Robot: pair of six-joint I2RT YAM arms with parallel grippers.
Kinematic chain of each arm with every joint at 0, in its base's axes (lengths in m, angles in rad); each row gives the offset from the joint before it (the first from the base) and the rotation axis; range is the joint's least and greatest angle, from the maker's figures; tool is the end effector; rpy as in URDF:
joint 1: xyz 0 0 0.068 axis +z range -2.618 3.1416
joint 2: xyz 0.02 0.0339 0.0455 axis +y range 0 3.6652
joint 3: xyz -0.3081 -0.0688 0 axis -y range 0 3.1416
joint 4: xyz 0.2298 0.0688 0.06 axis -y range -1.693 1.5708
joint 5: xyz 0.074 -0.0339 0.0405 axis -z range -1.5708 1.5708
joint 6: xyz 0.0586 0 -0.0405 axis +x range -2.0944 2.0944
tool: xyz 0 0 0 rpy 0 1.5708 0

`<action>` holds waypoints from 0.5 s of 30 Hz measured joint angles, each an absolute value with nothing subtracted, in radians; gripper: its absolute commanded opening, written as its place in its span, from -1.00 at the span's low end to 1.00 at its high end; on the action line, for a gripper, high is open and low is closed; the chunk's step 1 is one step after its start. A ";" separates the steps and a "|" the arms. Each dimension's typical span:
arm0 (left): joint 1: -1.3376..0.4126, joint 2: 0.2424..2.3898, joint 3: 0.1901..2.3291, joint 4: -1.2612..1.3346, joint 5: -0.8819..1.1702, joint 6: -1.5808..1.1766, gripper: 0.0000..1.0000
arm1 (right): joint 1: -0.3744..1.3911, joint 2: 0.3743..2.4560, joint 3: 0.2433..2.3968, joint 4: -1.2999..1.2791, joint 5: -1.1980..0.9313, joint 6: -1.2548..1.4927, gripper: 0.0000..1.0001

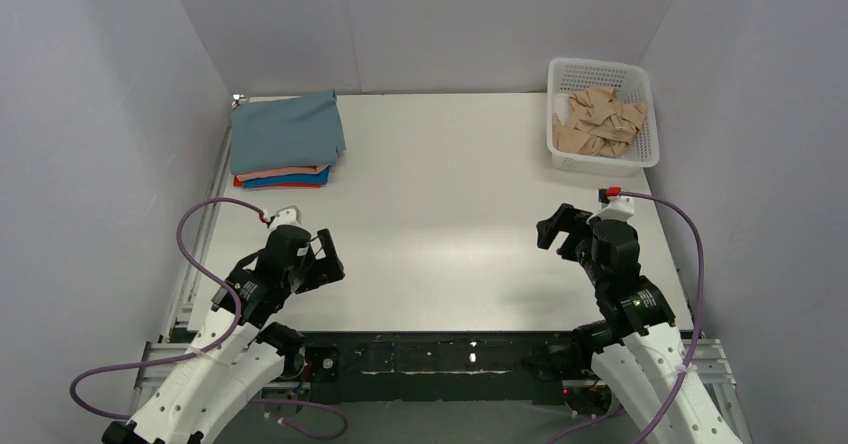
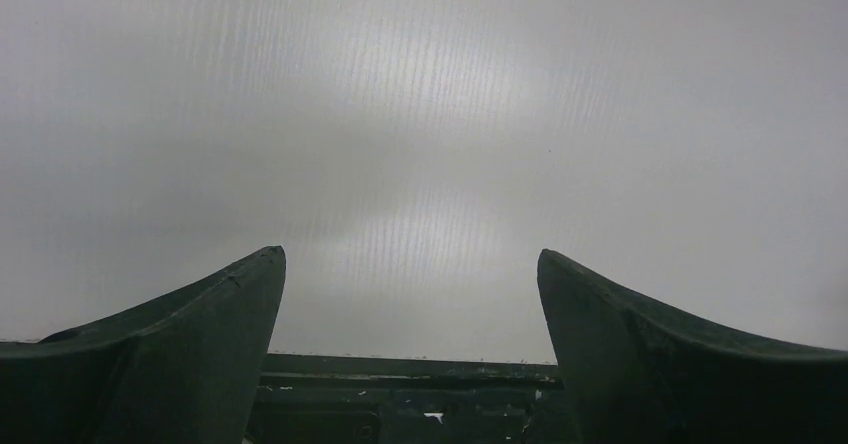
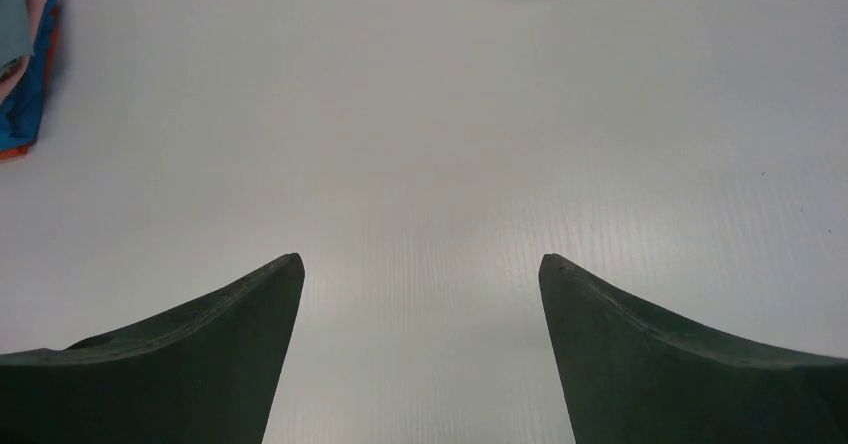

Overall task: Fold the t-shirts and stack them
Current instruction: Grab crumpled tshirt from bin with the right arm

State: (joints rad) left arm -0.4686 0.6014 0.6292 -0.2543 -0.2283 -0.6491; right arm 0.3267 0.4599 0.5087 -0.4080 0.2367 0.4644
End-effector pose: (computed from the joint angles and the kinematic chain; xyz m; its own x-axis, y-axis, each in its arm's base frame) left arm 0.1146 -0.0431 0.3248 -0.3066 -0.5047 -0.8070 0.0726 0.8330 -0.5485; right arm 0.0926 0.0169 0.2754 -0.3443 0.3431 -0.8739 0.0561 0.9367 0.3456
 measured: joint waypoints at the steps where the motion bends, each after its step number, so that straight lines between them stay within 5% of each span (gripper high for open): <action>1: -0.469 0.601 0.629 -0.254 -0.229 -0.651 0.96 | 0.327 0.460 0.509 -0.408 0.237 0.464 0.92; 15: -0.469 0.614 0.629 -0.253 -0.241 -0.660 0.97 | 0.327 0.496 0.509 -0.393 0.241 0.464 0.97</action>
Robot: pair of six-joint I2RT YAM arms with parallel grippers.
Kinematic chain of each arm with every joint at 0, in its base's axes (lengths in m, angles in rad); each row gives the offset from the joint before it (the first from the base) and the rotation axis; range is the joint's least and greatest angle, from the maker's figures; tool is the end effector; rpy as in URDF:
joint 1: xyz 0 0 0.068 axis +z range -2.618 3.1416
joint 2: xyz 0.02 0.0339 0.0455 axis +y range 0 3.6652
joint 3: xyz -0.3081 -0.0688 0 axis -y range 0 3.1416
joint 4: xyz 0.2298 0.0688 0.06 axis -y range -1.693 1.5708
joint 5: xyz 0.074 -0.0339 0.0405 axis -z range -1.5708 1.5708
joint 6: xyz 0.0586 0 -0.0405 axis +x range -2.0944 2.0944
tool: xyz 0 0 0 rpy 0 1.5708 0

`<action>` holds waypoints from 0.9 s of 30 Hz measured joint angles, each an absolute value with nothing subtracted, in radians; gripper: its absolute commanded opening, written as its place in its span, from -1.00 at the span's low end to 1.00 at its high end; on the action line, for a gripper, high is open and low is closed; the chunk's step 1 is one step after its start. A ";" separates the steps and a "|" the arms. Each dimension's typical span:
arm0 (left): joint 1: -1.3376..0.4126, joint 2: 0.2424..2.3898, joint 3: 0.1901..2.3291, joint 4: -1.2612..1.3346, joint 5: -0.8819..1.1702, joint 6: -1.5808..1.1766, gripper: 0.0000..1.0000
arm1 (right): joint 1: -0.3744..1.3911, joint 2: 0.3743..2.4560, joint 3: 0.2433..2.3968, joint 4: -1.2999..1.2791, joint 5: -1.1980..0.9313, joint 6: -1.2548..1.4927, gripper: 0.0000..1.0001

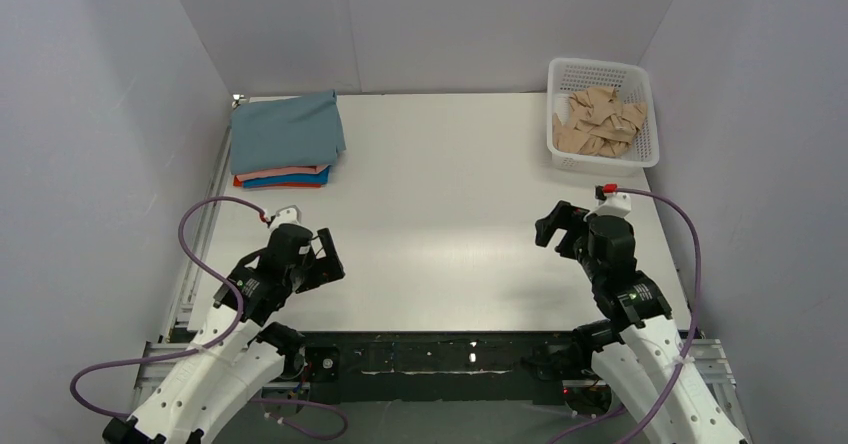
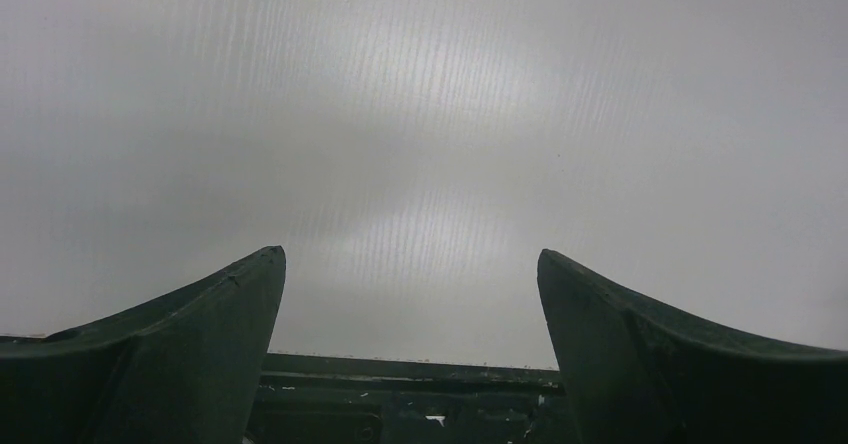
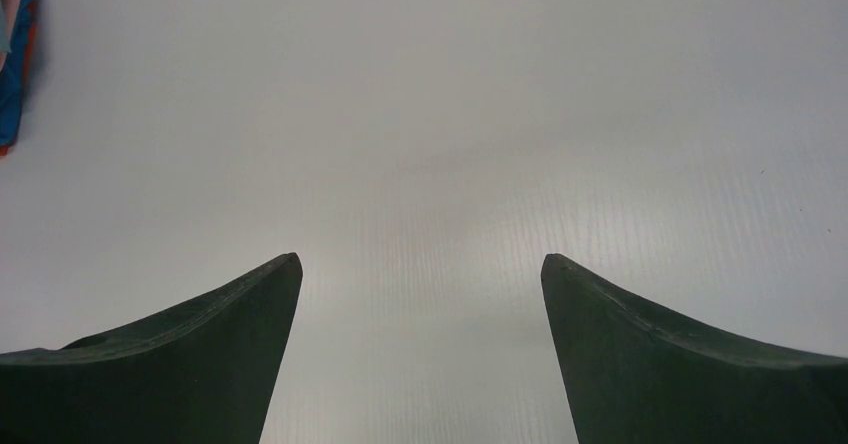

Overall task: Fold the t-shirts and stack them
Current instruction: Grab crumpled tshirt from bin with the right arm

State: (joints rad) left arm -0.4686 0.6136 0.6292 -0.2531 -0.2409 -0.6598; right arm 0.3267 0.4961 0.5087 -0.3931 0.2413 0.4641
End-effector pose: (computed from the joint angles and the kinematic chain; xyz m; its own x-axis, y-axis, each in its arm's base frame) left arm 0.1171 -0.0436 0.3237 -0.3079 -0.5113 -0.8023 0.0544 0.8325 -0.5514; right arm 0.0988 0.0187 0.2744 -0.3600 0.3370 -0.8700 0.0667 0.9394 0.3362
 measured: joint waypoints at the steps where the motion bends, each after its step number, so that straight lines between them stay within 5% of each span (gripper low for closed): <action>1: -0.469 0.619 0.629 -0.253 -0.242 -0.661 0.97 | 0.327 0.507 0.509 -0.387 0.245 0.464 0.97; 10: -0.469 0.662 0.638 -0.253 -0.249 -0.662 0.96 | 0.323 0.798 0.756 -0.415 0.381 0.459 0.97; 27: -0.469 0.648 0.638 -0.253 -0.264 -0.667 0.96 | -0.077 1.964 2.006 -0.650 0.252 0.415 0.90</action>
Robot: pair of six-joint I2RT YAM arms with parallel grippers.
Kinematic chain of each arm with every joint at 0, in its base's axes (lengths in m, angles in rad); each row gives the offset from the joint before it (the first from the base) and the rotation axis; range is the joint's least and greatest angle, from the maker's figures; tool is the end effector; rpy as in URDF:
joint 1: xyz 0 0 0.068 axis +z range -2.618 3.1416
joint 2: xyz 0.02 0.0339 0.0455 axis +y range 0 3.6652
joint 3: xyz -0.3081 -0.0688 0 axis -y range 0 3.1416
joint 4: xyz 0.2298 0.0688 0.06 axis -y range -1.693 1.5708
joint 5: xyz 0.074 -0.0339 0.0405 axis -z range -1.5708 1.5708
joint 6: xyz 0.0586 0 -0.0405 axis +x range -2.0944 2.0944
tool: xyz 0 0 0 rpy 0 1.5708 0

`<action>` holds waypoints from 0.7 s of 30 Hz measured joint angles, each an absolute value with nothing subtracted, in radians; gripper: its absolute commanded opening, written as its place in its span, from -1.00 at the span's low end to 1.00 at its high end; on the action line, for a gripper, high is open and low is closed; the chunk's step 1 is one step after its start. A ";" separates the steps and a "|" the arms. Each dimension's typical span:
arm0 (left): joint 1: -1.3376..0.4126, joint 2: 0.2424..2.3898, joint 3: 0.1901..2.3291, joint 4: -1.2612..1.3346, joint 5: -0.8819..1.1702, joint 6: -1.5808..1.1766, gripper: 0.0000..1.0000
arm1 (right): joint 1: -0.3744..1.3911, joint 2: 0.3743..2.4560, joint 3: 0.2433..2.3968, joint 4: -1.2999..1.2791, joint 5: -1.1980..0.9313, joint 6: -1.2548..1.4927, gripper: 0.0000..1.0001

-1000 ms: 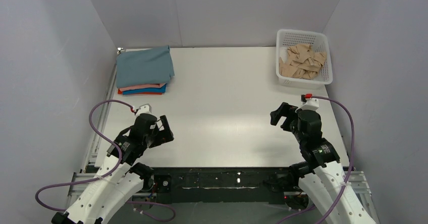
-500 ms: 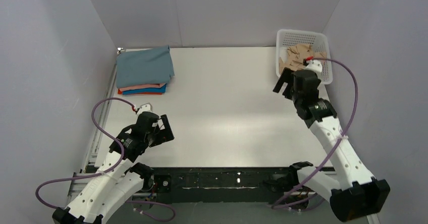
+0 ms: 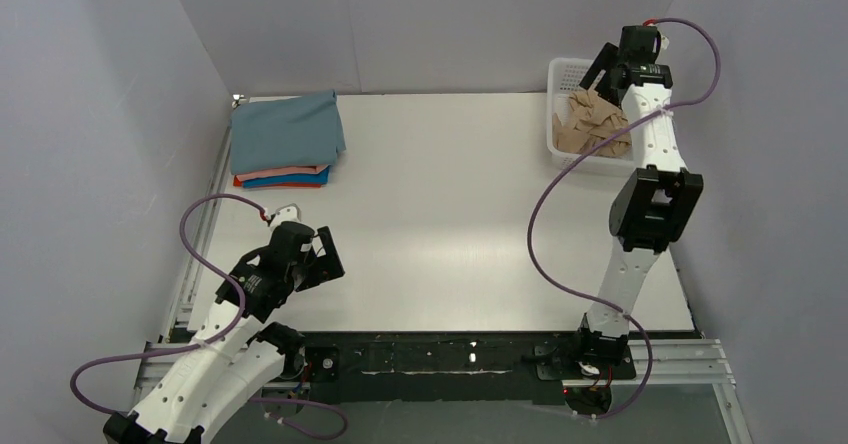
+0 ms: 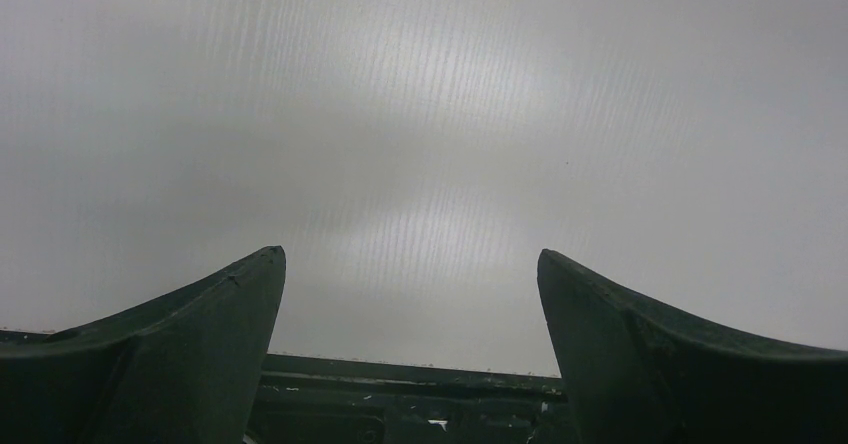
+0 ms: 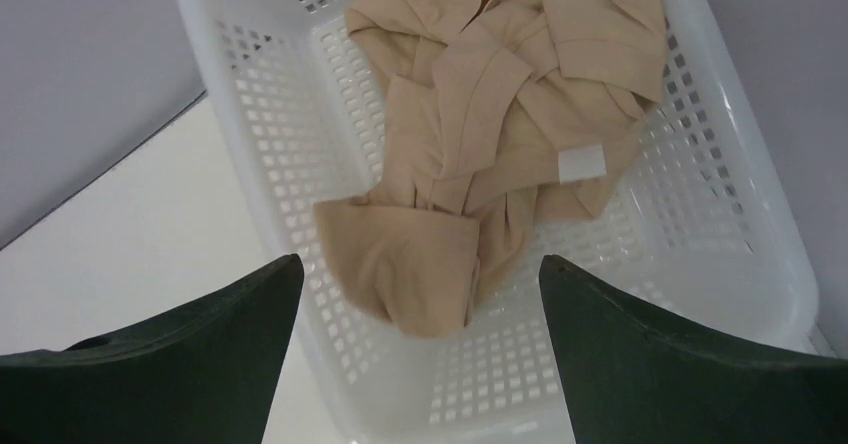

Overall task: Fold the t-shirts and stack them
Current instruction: Grab crumpled tshirt from bin with the right arm

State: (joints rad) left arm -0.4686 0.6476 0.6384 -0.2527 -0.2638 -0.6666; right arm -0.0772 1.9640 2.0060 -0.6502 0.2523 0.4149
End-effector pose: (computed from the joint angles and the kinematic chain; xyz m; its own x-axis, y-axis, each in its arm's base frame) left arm 0.1235 -0.0454 0.3234 -0.3122 -0.5110 -0.8009 0.0232 0.8387 -0.5442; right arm 0.4699 -0.0510 0.3930 -0.4089 0.4231 -0.8085 0.4849 0.8513 0.2003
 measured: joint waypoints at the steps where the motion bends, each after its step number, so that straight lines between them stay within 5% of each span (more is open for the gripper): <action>1: -0.469 0.649 0.638 -0.253 -0.263 -0.667 0.96 | -0.091 2.040 2.075 -0.667 0.244 0.415 0.88; 10: -0.469 0.656 0.638 -0.255 -0.257 -0.675 0.96 | -0.174 2.467 2.287 -0.707 0.120 0.467 0.77; 12: -0.469 0.662 0.638 -0.257 -0.257 -0.677 0.96 | -0.179 2.494 2.287 -0.701 0.095 0.475 0.36; 15: -0.469 0.673 0.638 -0.257 -0.257 -0.678 0.96 | -0.178 2.493 2.287 -0.680 0.057 0.470 -0.91; 21: -0.469 0.682 0.638 -0.264 -0.257 -0.678 0.97 | -0.175 2.468 2.279 -0.669 0.010 0.468 -0.97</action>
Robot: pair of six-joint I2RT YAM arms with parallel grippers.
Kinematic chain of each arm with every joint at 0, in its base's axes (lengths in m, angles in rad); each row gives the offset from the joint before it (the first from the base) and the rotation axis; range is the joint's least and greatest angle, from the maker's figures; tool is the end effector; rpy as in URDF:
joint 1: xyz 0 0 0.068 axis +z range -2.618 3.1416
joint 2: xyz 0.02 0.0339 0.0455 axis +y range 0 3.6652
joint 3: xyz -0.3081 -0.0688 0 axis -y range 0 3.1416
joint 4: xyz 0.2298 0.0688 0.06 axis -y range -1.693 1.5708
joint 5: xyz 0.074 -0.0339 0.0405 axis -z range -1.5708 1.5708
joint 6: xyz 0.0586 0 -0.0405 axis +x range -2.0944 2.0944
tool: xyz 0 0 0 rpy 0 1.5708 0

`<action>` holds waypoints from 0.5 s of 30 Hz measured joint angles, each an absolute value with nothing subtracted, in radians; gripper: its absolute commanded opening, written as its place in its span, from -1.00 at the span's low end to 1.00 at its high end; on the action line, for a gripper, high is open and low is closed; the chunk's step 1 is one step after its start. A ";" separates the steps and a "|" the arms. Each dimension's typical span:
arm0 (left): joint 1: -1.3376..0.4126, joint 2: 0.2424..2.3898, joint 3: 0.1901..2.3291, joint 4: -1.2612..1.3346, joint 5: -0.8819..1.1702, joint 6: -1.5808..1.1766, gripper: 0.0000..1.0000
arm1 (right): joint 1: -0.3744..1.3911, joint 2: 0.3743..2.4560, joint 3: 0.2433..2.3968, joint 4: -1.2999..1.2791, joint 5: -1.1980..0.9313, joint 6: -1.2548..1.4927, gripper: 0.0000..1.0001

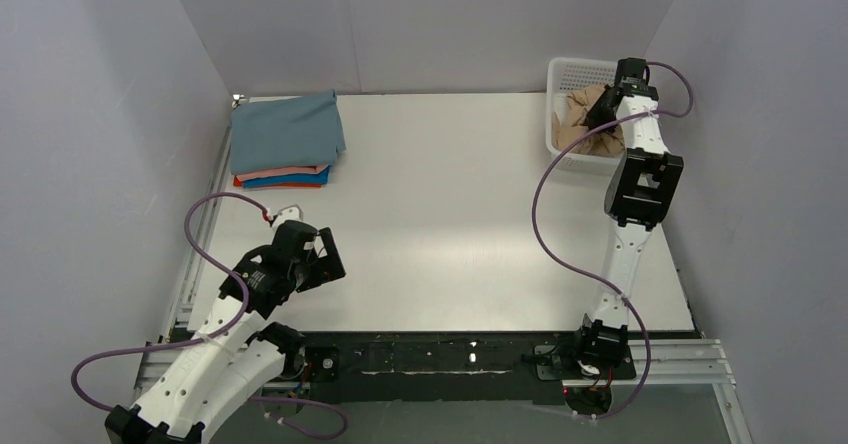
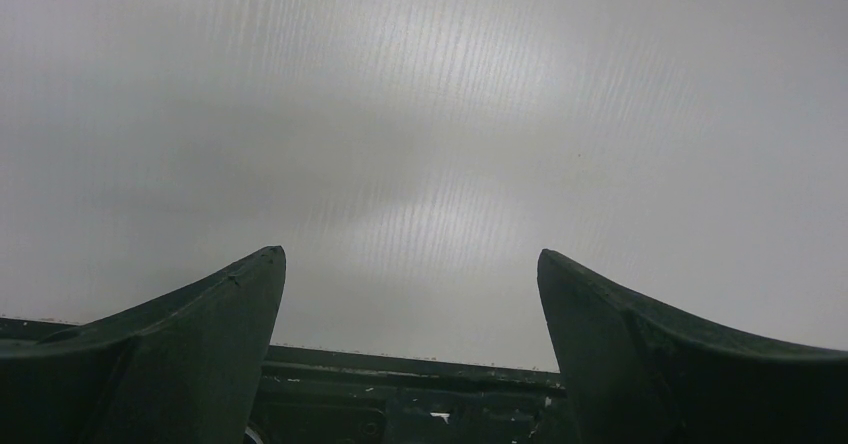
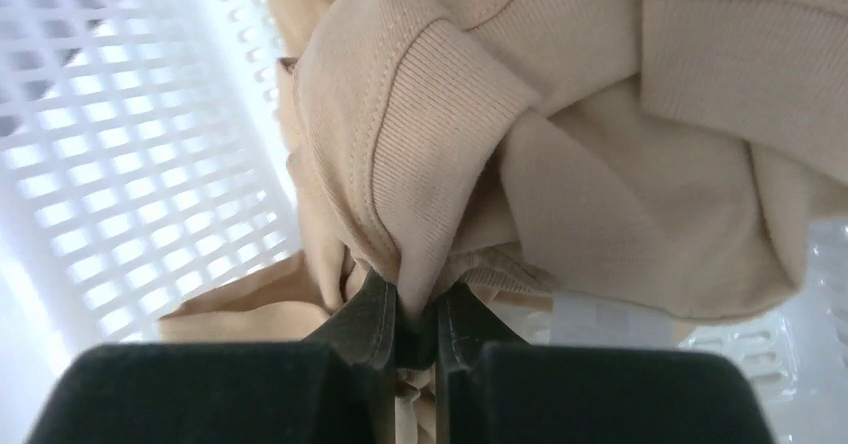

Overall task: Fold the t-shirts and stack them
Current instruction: Grab crumpled tshirt from bin with the right arm, then move the tshirt to the center of the board

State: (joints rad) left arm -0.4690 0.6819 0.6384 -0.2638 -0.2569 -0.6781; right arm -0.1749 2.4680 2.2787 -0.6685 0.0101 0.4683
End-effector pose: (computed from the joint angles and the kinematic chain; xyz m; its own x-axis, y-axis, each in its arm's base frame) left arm 0.1294 -0.0489 0.3181 -0.3489 -0.5034 -0.7905 0.0029 0.8429 -0.5381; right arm 0.5755 -0.1023 0.2211 -0.5832 0.5614 -0.5871 0.4973 0.8182 0.2884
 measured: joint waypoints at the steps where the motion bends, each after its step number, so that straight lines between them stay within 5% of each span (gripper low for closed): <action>1: -0.469 0.680 0.638 -0.264 -0.257 -0.678 0.97 | -0.175 2.453 2.271 -0.668 -0.001 0.469 -0.97; 15: -0.469 0.629 0.638 -0.263 -0.242 -0.697 0.97 | -0.032 1.822 2.187 -0.558 -0.132 0.428 -0.97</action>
State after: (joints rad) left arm -0.4690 0.6289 0.6384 -0.2634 -0.2417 -0.6968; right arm -0.0319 1.8221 2.1868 -0.5575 -0.1318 0.4282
